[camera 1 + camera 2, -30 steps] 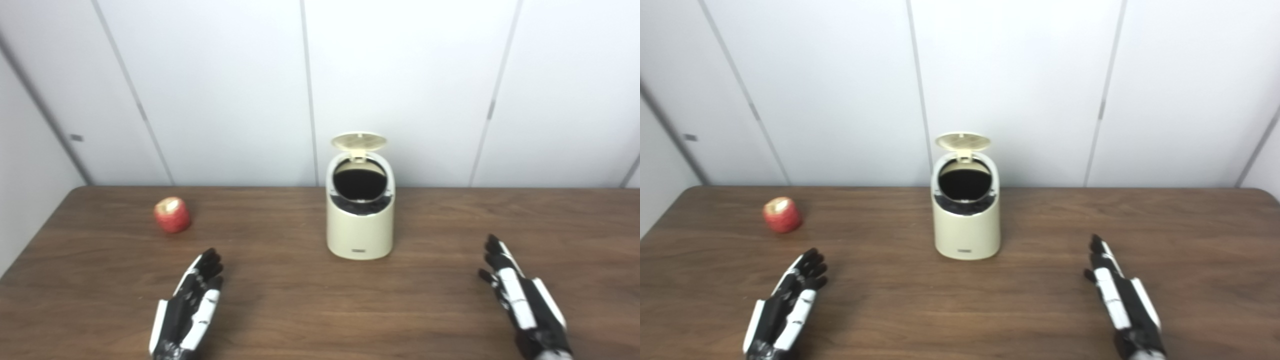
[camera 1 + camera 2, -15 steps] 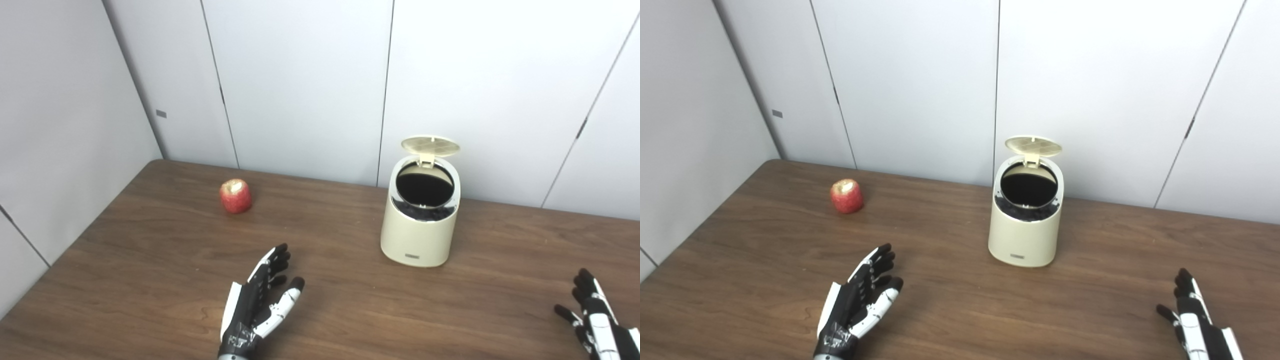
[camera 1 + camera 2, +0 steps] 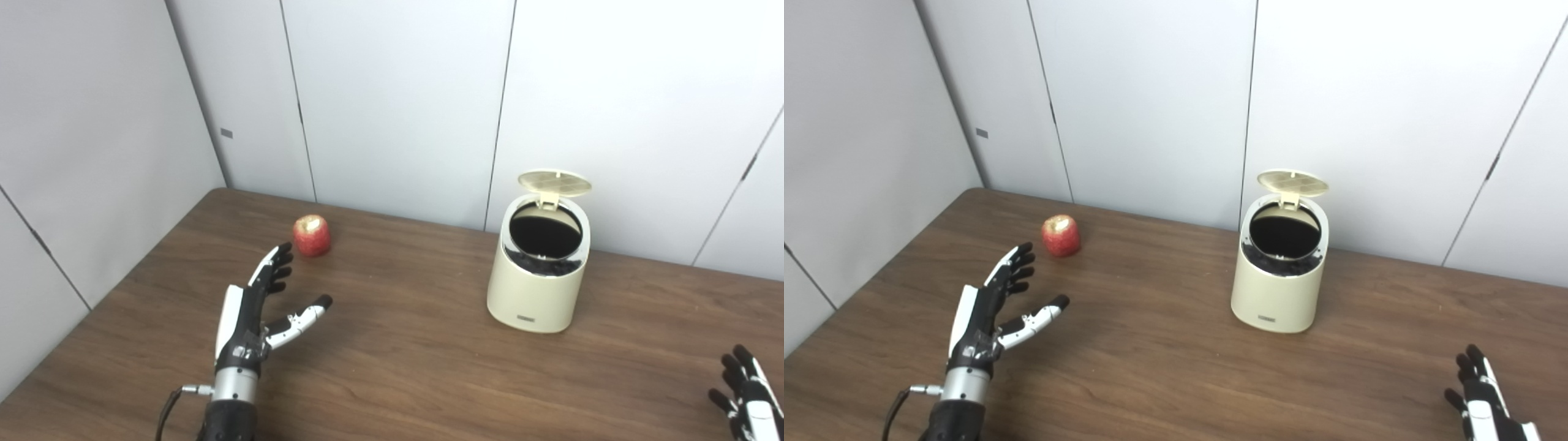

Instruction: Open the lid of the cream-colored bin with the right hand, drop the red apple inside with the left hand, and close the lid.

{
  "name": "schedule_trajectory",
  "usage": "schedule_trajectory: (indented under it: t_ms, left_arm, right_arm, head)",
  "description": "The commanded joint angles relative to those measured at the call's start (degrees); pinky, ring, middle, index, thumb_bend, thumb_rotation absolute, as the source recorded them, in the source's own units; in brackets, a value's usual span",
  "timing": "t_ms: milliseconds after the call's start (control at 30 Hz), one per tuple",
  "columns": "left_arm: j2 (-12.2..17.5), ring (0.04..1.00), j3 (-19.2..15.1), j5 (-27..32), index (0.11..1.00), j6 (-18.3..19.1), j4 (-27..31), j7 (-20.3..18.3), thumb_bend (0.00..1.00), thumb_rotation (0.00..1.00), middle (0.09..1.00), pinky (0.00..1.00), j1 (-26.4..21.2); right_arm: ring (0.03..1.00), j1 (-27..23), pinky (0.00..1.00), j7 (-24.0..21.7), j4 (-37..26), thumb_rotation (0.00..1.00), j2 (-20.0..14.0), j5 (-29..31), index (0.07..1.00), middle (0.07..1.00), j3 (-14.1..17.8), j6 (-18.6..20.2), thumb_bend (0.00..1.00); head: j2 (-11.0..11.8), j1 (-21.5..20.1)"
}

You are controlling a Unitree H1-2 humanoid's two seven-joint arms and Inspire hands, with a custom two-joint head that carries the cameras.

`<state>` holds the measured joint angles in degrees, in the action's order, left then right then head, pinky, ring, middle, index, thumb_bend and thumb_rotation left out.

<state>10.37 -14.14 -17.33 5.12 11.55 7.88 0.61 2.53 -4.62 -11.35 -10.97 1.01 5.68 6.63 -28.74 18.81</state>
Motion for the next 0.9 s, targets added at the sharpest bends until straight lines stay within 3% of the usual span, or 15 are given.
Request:
schedule_trajectory:
  t_ms: [0, 200, 467, 600, 700, 867]
  left_arm:
    - [2.62, 0.859, -0.25, -1.39, 0.911, 0.59, -0.35, 0.44, 0.79, 0.22, 0.884, 0.78, -2.55]
    - [7.66, 0.875, 1.02, -4.64, 0.927, 7.97, -2.47, -1.82, 0.83, 0.26, 0.906, 0.8, -6.14]
    - [12.5, 0.852, 3.37, -6.93, 0.923, 10.53, -10.52, -2.01, 0.84, 0.25, 0.901, 0.74, -12.5]
    - [14.1, 0.916, 5.66, -8.74, 0.956, 13.08, -14.65, -2.39, 0.84, 0.29, 0.946, 0.8, -15.61]
    - [15.68, 0.943, 7.67, -10.43, 0.99, 12.21, -18.61, -1.41, 0.87, 0.32, 0.963, 0.83, -17.89]
    - [17.55, 0.9, 9.54, -10.96, 0.989, 10.33, -24.82, -0.39, 0.92, 0.29, 0.951, 0.79, -21.74]
  right_arm:
    - [0.988, -1.59, 0.92, 0.3, -0.89, 0.98, -0.18, -0.01, 0.988, 0.977, 0.06, -1.12, 0.56]
    - [0.977, -1.89, 0.92, 0.35, -0.57, 0.98, 0.0, -0.29, 0.985, 0.967, -0.24, -1.49, 0.53]
    - [0.977, -1.87, 0.92, 0.6, -2.49, 0.97, 0.19, -0.26, 0.988, 0.964, -0.17, 0.05, 0.53]
    - [0.979, -1.53, 0.91, 0.55, -3.22, 0.95, 0.24, -0.17, 0.978, 0.971, -0.15, 0.22, 0.5]
    - [0.979, -1.23, 0.92, 0.64, -3.3, 0.94, 0.13, -1.15, 0.976, 0.967, -0.56, -0.24, 0.46]
    - [0.965, -0.93, 0.91, 0.83, -3.87, 0.97, 0.05, -3.3, 0.985, 0.966, -1.34, -0.16, 0.41]
  head:
    - [0.16, 0.08]
    - [0.61, -0.02]
    - [-0.25, -0.11]
    - [-0.08, -0.24]
    - [-0.25, -0.24]
    - [-0.64, -0.66]
